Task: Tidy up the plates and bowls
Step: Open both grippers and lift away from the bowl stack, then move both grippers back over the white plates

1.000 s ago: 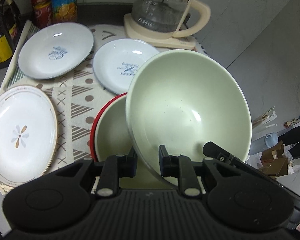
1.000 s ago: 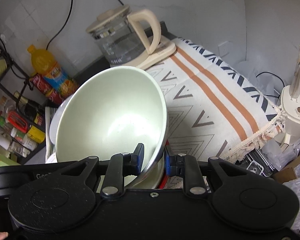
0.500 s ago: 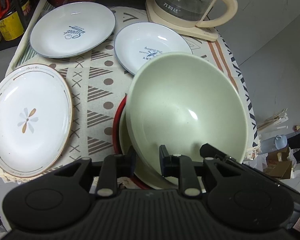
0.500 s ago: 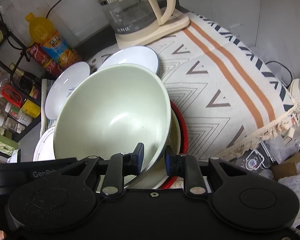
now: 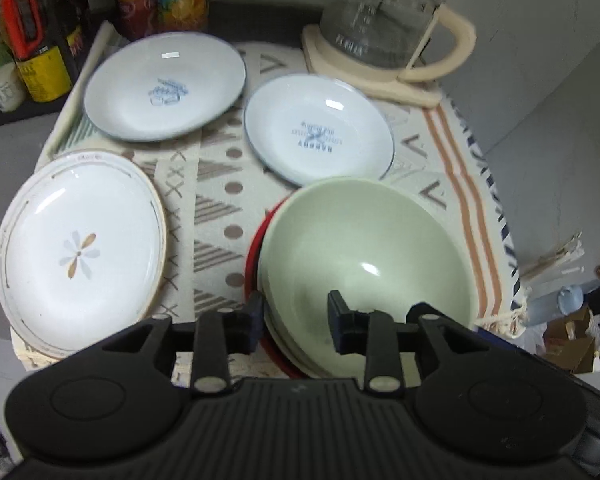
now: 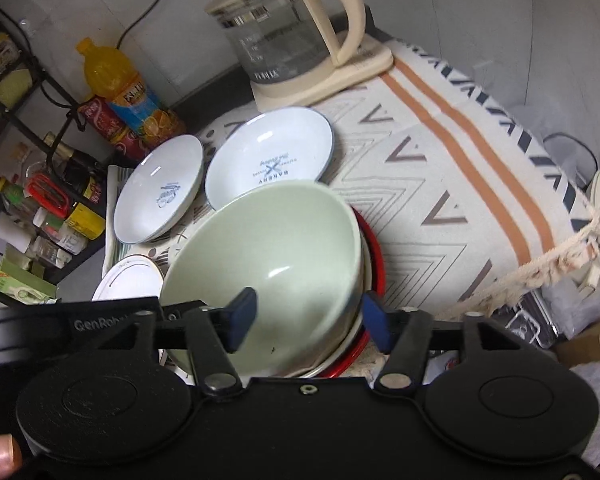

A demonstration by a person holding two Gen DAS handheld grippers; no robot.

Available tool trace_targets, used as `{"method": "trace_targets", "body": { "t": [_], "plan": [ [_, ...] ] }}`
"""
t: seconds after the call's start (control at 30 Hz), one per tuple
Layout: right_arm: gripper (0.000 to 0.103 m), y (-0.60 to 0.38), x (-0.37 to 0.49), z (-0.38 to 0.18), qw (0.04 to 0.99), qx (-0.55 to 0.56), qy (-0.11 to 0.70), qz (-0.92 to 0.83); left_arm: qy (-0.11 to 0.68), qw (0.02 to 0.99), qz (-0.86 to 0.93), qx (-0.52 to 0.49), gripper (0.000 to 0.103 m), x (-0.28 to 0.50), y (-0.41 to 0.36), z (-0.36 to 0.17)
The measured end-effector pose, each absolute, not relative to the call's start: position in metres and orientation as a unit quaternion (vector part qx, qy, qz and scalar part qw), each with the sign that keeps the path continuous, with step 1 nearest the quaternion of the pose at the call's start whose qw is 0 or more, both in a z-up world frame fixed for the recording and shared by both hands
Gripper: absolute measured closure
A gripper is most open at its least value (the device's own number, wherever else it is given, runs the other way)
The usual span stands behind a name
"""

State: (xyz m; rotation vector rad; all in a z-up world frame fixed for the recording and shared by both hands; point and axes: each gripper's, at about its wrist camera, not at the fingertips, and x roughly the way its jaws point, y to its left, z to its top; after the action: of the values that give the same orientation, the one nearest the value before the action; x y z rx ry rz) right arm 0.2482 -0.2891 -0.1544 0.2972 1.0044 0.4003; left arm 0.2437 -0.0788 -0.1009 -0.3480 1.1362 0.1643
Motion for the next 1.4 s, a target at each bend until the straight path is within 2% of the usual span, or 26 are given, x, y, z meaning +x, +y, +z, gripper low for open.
{"method": "trace_targets", "body": {
  "t": [0.1,0.17,0.33,0.47,0.63,0.9,1.1,1.17,1.4],
  "plan": [
    [0.039,-0.295,0.243,-0.150,0.850,0.148,0.469,0.190,0.519,0.835,0.087,-0.160,0.059,0.238,-0.079,-0.090],
    [0.034,-0.299,0.237,-0.146,0.856,0.144,0.459,0.190,0.508,0.841,0.099,-0.156,0.047,0.232,-0.079,-0.084],
    [0.011,-0.305,0.220,-0.136,0.872,0.133,0.425,0.201,0.490,0.848,0.131,-0.153,0.033,0.211,-0.072,-0.075],
    [0.007,-0.308,0.207,-0.132,0.881,0.124,0.403,0.213,0.478,0.849,0.151,-0.168,0.021,0.188,-0.061,-0.069],
    [0.000,-0.306,0.191,-0.127,0.885,0.125,0.383,0.234,0.468,0.850,0.183,-0.159,0.019,0.155,-0.050,-0.062],
    [0.000,-0.290,0.172,-0.123,0.883,0.107,0.376,0.261,0.466,0.847,0.217,-0.138,0.017,0.105,-0.034,-0.056],
    [0.000,-0.275,0.155,-0.117,0.877,0.081,0.369,0.297,0.460,0.845,0.240,-0.132,0.011,0.078,-0.023,-0.055],
    [0.000,-0.269,0.151,-0.115,0.875,0.068,0.368,0.307,0.456,0.844,0.248,-0.137,0.001,0.073,-0.019,-0.056],
    [0.000,-0.252,0.140,-0.114,0.878,0.033,0.353,0.322,0.438,0.843,0.267,-0.161,0.000,0.061,-0.002,-0.060]
  ]
}}
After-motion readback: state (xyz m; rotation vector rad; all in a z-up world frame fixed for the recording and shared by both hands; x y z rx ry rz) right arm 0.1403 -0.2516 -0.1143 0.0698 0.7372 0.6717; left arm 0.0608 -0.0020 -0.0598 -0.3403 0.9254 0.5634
